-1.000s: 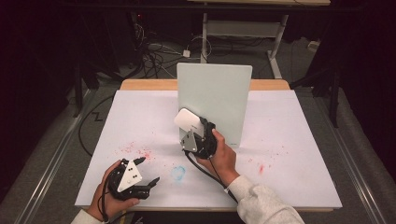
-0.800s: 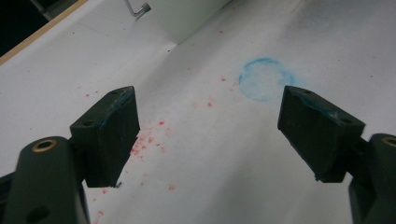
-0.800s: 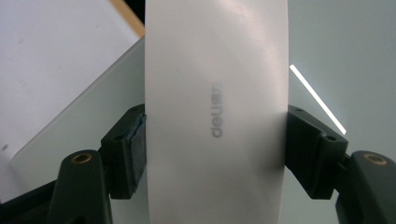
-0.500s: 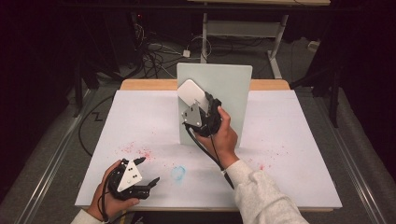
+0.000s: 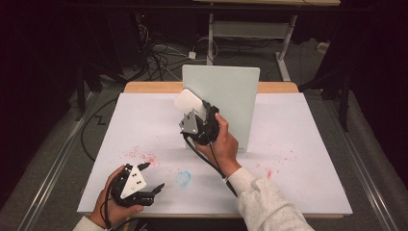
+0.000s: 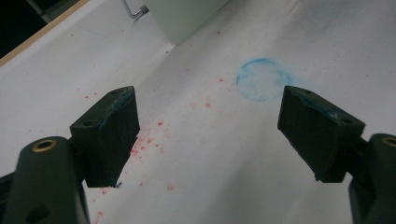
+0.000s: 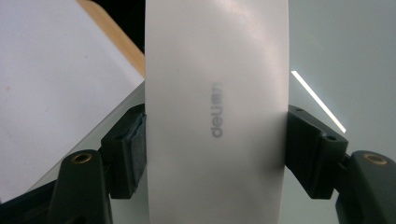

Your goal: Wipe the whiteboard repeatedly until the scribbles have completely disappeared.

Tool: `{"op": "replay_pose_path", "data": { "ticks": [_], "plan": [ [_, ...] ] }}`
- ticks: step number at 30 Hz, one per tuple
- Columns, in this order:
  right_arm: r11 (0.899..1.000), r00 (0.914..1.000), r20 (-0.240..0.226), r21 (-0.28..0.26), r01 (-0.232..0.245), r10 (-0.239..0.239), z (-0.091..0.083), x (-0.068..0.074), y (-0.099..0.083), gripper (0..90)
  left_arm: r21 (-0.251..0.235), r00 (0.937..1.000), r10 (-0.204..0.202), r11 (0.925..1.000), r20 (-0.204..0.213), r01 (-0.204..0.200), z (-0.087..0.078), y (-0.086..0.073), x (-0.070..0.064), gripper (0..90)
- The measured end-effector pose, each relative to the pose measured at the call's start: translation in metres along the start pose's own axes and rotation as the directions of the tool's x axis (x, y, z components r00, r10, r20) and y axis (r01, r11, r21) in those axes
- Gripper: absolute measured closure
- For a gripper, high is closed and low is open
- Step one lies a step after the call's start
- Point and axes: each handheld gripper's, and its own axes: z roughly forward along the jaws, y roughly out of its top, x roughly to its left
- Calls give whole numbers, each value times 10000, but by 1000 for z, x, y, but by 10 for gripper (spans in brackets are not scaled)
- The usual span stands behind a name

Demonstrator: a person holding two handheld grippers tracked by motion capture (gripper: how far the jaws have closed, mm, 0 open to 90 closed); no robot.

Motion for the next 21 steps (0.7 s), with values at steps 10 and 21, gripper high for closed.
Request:
{"op": "replay_pose_path", "data": {
  "ticks": [10, 21],
  "plan": [
    [9973, 9949, 714, 139, -726, 714, -16, -35, -48, 310, 41, 10000, -22, 10000, -6, 22, 1, 0, 0, 197],
    [9865, 9801, 1253, 363, -1594, 1537, -32, -72, -98, 310, 121, 9999, 14, 9999, -108, -13, 2, 2, -2, 197]
  ]
}}
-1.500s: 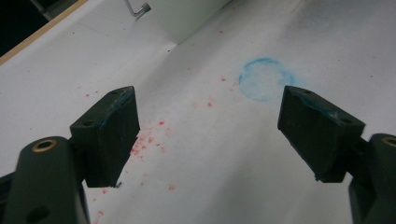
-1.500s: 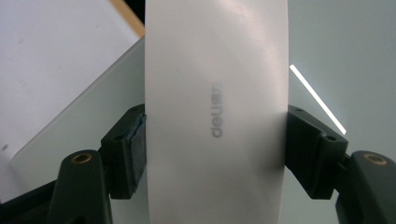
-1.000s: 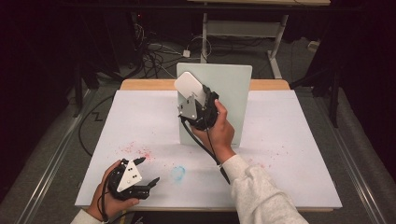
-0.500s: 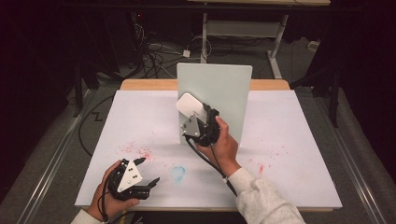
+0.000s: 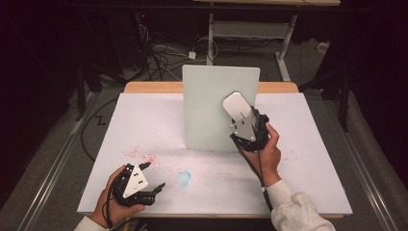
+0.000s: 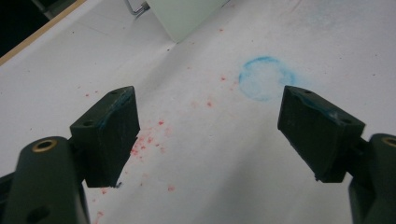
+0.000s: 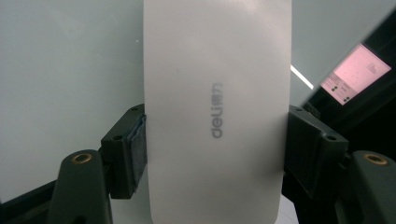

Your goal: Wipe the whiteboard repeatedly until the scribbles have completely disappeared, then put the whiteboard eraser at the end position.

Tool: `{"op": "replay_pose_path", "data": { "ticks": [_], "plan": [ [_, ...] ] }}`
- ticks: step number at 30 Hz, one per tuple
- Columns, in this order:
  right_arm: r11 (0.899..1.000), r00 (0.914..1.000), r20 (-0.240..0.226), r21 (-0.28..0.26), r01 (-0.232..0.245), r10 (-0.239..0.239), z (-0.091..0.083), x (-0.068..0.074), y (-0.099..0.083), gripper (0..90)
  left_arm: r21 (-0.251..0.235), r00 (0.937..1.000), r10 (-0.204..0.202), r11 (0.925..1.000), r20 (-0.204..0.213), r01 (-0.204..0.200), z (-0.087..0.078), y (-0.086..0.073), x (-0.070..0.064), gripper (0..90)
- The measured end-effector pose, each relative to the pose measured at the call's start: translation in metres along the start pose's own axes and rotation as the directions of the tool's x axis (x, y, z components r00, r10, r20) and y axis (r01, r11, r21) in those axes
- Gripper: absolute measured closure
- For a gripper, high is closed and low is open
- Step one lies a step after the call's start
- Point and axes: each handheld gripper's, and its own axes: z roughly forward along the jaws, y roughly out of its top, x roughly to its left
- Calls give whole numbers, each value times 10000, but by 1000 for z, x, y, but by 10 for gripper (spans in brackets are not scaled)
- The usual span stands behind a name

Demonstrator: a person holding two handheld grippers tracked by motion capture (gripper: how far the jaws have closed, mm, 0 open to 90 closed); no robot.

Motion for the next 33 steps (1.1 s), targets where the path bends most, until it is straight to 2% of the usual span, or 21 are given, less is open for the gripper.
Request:
{"op": "replay_pose_path", "data": {
  "ticks": [3, 9, 14, 22, 26, 29, 32, 33],
  "plan": [
    [10000, 10000, 17, 49, 17, -17, -1, -3, -7, 310, -3, 10000, 4, 10000, -23, -4, 0, 0, 0, 197],
    [9988, 9984, -316, -117, -483, 479, -8, -12, -11, 311, -7, 10000, 26, 10000, -38, -26, 0, 0, 0, 197],
    [9959, 9939, -744, -334, -840, 814, -14, -19, -12, 311, -37, 10000, -16, 10000, -20, 16, 1, -1, 2, 197],
    [9904, 9844, -1418, -751, -1158, 1043, -28, -33, -11, 311, -93, 10000, -80, 9999, 2, 80, 1, -2, 5, 197],
    [9891, 9779, -1857, -924, -1147, 961, -37, -37, -10, 311, -78, 10000, -50, 10000, -2, 50, 1, -1, 4, 197],
    [9892, 9687, -2325, -950, -1117, 871, -44, -37, -12, 311, -96, 10000, -18, 10000, -51, 17, 0, -1, 3, 197],
    [9920, 9554, -2896, -907, -875, 578, -52, -35, -13, 311, -73, 10000, -46, 10000, -50, 46, 0, -1, 3, 197],
    [9931, 9479, -3152, -870, -782, 470, -54, -33, -13, 311, -67, 10000, -55, 10000, -51, 55, 1, -1, 3, 197]
  ]
}}
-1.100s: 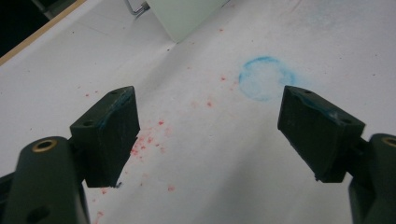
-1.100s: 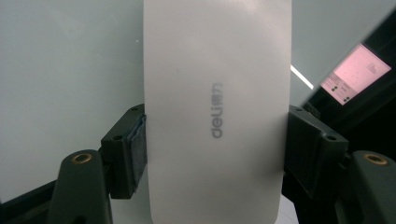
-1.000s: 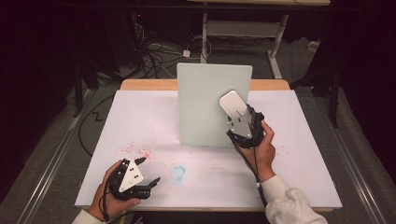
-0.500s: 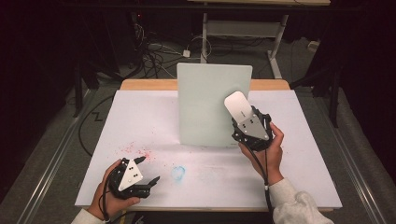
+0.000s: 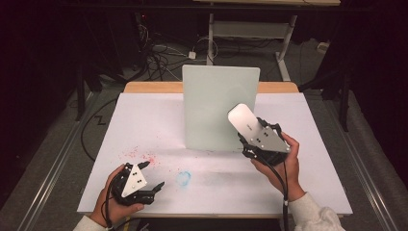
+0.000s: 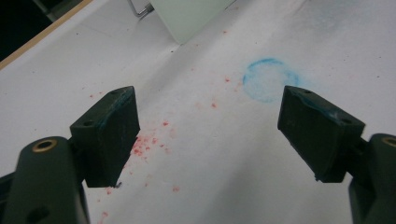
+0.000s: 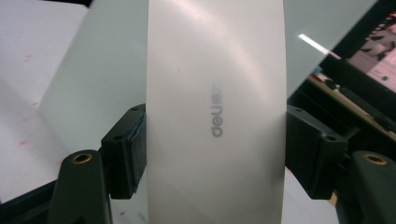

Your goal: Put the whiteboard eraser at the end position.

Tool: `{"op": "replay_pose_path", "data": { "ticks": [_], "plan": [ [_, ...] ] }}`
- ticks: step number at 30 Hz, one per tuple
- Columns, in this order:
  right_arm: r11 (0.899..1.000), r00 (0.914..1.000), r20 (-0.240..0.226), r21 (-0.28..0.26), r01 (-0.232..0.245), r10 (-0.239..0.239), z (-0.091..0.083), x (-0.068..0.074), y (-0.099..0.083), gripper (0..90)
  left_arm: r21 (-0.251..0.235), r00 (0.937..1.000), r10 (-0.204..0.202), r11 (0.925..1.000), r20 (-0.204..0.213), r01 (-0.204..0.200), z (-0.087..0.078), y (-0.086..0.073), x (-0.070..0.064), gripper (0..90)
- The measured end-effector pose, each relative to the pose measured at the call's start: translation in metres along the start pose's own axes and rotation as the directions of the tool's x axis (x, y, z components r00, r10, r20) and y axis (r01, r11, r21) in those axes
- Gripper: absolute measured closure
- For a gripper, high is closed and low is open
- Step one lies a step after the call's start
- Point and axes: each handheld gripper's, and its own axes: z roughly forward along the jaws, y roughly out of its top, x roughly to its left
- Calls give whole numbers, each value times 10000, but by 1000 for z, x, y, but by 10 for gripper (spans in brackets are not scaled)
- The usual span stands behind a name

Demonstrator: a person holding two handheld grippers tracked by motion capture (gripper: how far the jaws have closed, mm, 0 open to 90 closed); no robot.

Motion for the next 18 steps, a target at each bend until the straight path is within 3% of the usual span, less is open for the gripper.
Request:
{"op": "replay_pose_path", "data": {
  "ticks": [4, 9, 14, 18],
  "plan": [
    [9989, 9928, -1150, 296, 363, -327, -3, 10, -4, 311, 47, 10000, 5, 10000, 13, -6, 1, 0, 0, 197],
    [9947, 9795, -1875, 577, 853, -731, -4, 22, -11, 311, 60, 10000, 78, 10000, -1, -78, 1, 1, 0, 197],
    [9896, 9563, -2774, 804, 1189, -923, -4, 28, -17, 310, 89, 9998, 202, 9998, 24, -202, 2, 2, -2, 197],
    [9848, 9425, -3165, 966, 1446, -1073, -3, 35, -22, 310, 99, 9998, 206, 9997, 20, -206, 2, 2, -3, 197]
  ]
}}
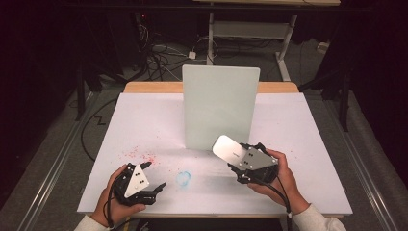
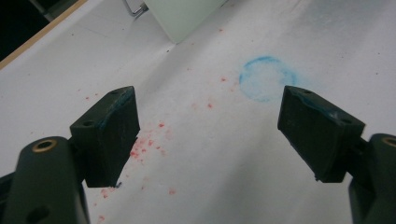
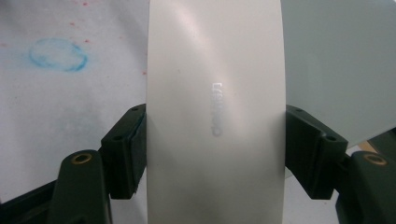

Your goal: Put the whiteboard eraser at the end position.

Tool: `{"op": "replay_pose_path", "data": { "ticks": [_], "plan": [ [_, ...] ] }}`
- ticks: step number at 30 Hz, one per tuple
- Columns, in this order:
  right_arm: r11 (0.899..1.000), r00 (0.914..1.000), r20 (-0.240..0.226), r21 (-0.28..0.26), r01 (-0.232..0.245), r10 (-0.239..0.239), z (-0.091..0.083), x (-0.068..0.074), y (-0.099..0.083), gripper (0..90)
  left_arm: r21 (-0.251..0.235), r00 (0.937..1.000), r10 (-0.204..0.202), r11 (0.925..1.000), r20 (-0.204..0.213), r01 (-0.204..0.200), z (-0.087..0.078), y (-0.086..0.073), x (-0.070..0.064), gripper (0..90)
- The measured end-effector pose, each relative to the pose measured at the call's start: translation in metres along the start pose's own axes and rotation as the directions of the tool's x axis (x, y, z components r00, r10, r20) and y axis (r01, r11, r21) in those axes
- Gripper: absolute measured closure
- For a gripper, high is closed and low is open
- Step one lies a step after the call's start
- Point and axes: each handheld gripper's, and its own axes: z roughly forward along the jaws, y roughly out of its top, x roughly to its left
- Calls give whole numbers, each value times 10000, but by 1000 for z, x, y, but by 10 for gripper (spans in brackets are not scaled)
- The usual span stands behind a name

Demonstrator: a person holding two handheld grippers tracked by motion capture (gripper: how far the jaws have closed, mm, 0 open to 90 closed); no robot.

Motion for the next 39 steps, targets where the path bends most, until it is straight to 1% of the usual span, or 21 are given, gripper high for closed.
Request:
{"op": "replay_pose_path", "data": {
  "ticks": [5, 12, 17, 20, 22, 24, 25, 26, 28, 34, 36, 37, 39],
  "plan": [
    [9998, 9992, -387, 188, 80, -73, 5, 6, -3, 310, 21, 10000, 26, 10000, 7, -26, 0, 0, 0, 197],
    [9987, 9954, -892, 342, 370, -339, 7, 11, -2, 310, 11, 10000, 16, 10000, 6, -16, 0, 0, 0, 197],
    [9960, 9878, -1457, 623, 644, -548, 8, 12, -2, 310, 57, 10000, 58, 10000, 22, -58, 1, 0, 0, 197],
    [9939, 9837, -1682, 777, 778, -638, 11, 13, -2, 310, 59, 10000, 64, 10000, 22, -64, 1, 0, 0, 197],
    [9919, 9787, -1936, 912, 879, -690, 13, 14, -2, 310, 70, 10000, 61, 10000, 23, -61, 1, 0, 0, 197],
    [9893, 9749, -2093, 1066, 997, -757, 15, 16, -2, 310, 84, 10000, 52, 10000, 42, -52, 1, 0, 0, 197],
    [9860, 9697, -2264, 1152, 1202, -917, 17, 16, -2, 310, 95, 10000, 59, 9999, 42, -60, 1, 0, -1, 197],
    [9838, 9664, -2368, 1218, 1318, -1001, 19, 17, -1, 310, 100, 10000, 64, 9999, 42, -64, 2, 0, -1, 197],
    [9810, 9608, -2562, 1308, 1430, -1058, 22, 19, -1, 310, 105, 10000, 59, 9999, 51, -59, 2, 0, -1, 197],
    [9725, 9351, -3362, 1562, 1730, -1123, 34, 21, 0, 310, 135, 9999, 78, 9999, 80, -79, 2, 0, -1, 197],
    [9712, 9252, -3647, 1626, 1745, -1052, 38, 21, 0, 310, 135, 9999, 84, 9999, 94, -85, 2, 0, -1, 197],
    [9698, 9178, -3817, 1620, 1824, -1089, 40, 20, 0, 310, 138, 9999, 83, 9999, 95, -84, 2, 0, -1, 197],
    [9684, 9080, -4049, 1637, 1879, -1077, 42, 19, 1, 310, 143, 9999, 78, 9999, 106, -79, 3, 0, -1, 197]
  ]
}}
